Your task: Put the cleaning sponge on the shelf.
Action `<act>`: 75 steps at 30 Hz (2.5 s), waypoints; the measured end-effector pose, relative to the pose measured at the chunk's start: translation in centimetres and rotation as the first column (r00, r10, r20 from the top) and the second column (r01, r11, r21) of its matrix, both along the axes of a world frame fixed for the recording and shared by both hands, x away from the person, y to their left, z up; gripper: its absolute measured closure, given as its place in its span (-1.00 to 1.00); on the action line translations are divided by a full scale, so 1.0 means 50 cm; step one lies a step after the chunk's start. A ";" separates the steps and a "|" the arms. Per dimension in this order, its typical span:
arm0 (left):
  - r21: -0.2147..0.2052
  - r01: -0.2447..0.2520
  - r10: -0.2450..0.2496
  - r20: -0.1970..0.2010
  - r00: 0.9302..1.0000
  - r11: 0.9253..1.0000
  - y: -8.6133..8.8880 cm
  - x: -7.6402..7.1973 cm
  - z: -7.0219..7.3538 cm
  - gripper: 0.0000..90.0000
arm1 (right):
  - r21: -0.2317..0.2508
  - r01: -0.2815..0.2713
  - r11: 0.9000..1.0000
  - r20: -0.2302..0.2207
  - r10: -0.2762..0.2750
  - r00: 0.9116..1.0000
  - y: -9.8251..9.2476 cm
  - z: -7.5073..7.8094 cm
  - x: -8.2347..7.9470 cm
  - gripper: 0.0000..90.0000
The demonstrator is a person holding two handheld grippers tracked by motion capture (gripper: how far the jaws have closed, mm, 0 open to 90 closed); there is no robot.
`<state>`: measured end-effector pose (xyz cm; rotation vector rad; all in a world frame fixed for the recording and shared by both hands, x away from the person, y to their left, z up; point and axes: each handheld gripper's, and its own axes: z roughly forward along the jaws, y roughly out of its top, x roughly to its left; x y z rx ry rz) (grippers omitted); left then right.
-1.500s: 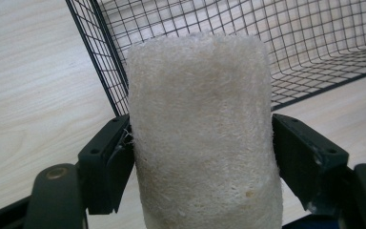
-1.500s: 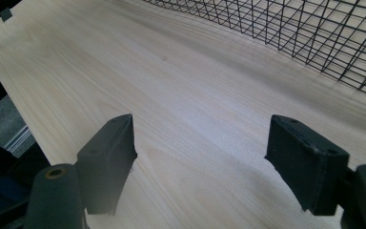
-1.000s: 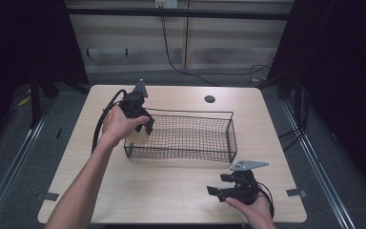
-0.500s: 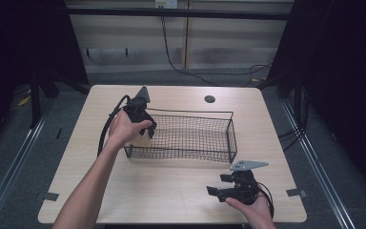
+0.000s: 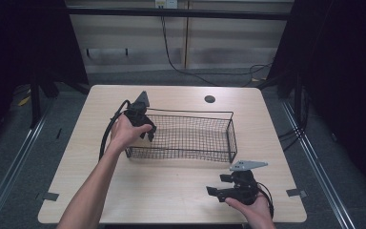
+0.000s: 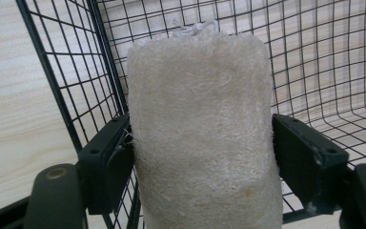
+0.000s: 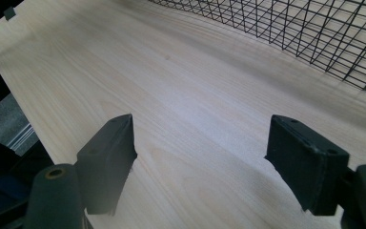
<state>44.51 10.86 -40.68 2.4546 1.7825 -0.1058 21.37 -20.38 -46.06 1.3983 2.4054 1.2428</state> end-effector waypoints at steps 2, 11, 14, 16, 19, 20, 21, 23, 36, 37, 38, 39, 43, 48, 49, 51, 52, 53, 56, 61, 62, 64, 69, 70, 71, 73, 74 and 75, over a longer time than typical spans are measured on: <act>-0.001 0.003 -0.003 0.000 1.000 1.000 -0.001 -0.001 -0.001 -0.43 | 0.000 -0.001 1.000 -0.001 0.001 1.000 0.000 0.000 0.000 -0.46; 0.002 -0.011 0.011 -0.003 1.000 1.000 0.003 0.002 -0.019 -0.43 | 0.000 -0.001 1.000 0.000 0.001 1.000 0.000 0.000 0.000 -0.46; 0.019 -0.015 0.015 0.000 1.000 1.000 -0.001 0.002 -0.028 -0.43 | 0.000 -0.002 1.000 -0.001 0.002 1.000 0.000 0.000 0.000 -0.46; 0.023 -0.014 0.014 -0.007 1.000 1.000 -0.002 0.002 -0.035 -0.43 | 0.000 -0.003 1.000 -0.002 0.003 1.000 0.000 0.000 0.000 -0.46; 0.042 -0.014 0.014 -0.006 1.000 0.999 -0.008 0.001 -0.041 -0.43 | 0.000 -0.002 1.000 -0.001 0.002 1.000 0.000 0.000 0.000 -0.46; 0.052 -0.010 0.010 -0.007 1.000 0.999 -0.010 0.001 -0.044 -0.43 | 0.000 -0.002 1.000 -0.002 0.002 1.000 0.000 0.000 0.000 -0.46; 0.057 -0.007 0.007 -0.013 1.000 0.998 -0.011 0.001 -0.047 -0.43 | 0.000 -0.002 1.000 -0.003 0.002 1.000 0.000 0.000 0.000 -0.46; 0.051 -0.007 0.008 -0.007 1.000 0.999 -0.013 0.001 -0.049 -0.43 | 0.000 -0.003 1.000 -0.001 0.003 1.000 0.001 0.000 0.000 -0.46; 0.062 0.021 -0.020 -0.016 1.000 0.998 -0.023 -0.002 -0.064 -0.44 | 0.001 -0.006 1.000 0.000 0.006 1.000 0.001 0.001 -0.001 -0.46; 0.070 0.015 -0.014 -0.014 1.000 0.997 -0.025 -0.003 -0.066 -0.44 | 0.001 -0.006 1.000 -0.001 0.006 1.000 0.001 0.001 -0.001 -0.46; 0.074 0.022 -0.021 -0.017 1.000 0.997 -0.025 -0.003 -0.066 -0.44 | 0.001 -0.007 1.000 -0.001 0.007 1.000 0.001 0.001 -0.001 -0.46; 0.071 0.021 -0.020 -0.019 1.000 0.997 -0.026 -0.003 -0.067 -0.44 | 0.001 -0.007 1.000 -0.002 0.007 1.000 0.001 0.001 -0.001 -0.46; 0.063 0.032 -0.030 -0.038 0.999 0.998 -0.028 -0.002 -0.070 -0.45 | 0.002 -0.005 1.000 -0.004 0.005 1.000 0.001 0.001 -0.002 -0.46; 0.034 -0.003 0.005 -0.040 0.999 0.999 -0.024 0.000 -0.067 -0.44 | 0.002 -0.006 1.000 -0.005 0.006 1.000 0.001 0.002 -0.002 -0.46; 0.028 0.001 0.000 -0.044 0.999 1.000 -0.024 0.001 -0.067 -0.44 | 0.003 -0.006 1.000 -0.005 0.006 1.000 0.001 0.002 -0.002 -0.46; 0.011 -0.006 0.007 -0.047 0.999 1.000 -0.022 0.001 -0.065 -0.47 | 0.002 -0.006 1.000 -0.004 0.006 1.000 0.000 0.002 -0.002 -0.46; -0.001 -0.008 0.008 -0.048 0.999 1.000 -0.020 0.001 -0.065 -0.47 | 0.003 -0.006 1.000 -0.004 0.006 1.000 0.000 0.002 -0.002 -0.46; -0.008 -0.008 0.008 -0.048 0.999 1.000 -0.018 0.002 -0.064 -0.48 | 0.002 -0.006 1.000 -0.004 0.006 1.000 0.000 0.002 -0.002 -0.46; -0.029 -0.022 0.021 -0.043 0.999 0.999 -0.017 0.001 -0.063 -0.50 | 0.002 -0.007 1.000 -0.004 0.007 1.000 0.001 0.002 -0.002 -0.46; -0.027 -0.026 0.025 -0.031 0.999 0.999 -0.013 0.002 -0.054 -0.61 | 0.002 -0.008 1.000 -0.005 0.008 1.000 0.000 0.001 -0.001 -0.46; -0.031 -0.021 0.020 -0.033 0.999 0.999 -0.009 0.003 -0.052 -0.60 | 0.004 -0.009 1.000 -0.006 0.009 1.000 0.001 0.001 -0.001 -0.46; -0.034 -0.029 0.029 -0.022 0.999 0.999 -0.005 0.003 -0.049 -0.58 | 0.004 -0.013 1.000 -0.002 0.013 1.000 0.001 0.001 -0.001 -0.46; -0.052 -0.029 0.028 -0.013 1.000 0.998 -0.001 0.002 -0.041 -0.62 | 0.006 -0.014 1.000 -0.007 0.014 1.000 0.002 0.001 0.000 -0.46; -0.054 -0.024 0.023 -0.015 1.000 0.998 0.000 0.002 -0.039 -0.61 | 0.005 -0.014 1.000 -0.006 0.014 1.000 0.002 0.001 0.000 -0.46; -0.057 -0.022 0.021 -0.016 1.000 0.998 0.000 0.001 -0.039 -0.61 | 0.005 -0.014 1.000 -0.007 0.014 1.000 0.002 0.001 -0.001 -0.46; -0.065 -0.023 0.022 -0.016 1.000 0.998 0.002 0.001 -0.037 -0.61 | 0.006 -0.011 1.000 -0.008 0.011 1.000 0.001 0.001 -0.001 -0.46; -0.067 -0.018 0.017 -0.016 1.000 0.998 0.003 0.001 -0.035 -0.61 | 0.006 -0.011 1.000 -0.008 0.011 1.000 0.001 0.001 -0.001 -0.46; -0.070 -0.022 0.021 -0.013 1.000 0.997 0.003 0.000 -0.034 -0.61 | 0.006 -0.010 1.000 -0.009 0.010 1.000 0.001 0.001 -0.001 -0.46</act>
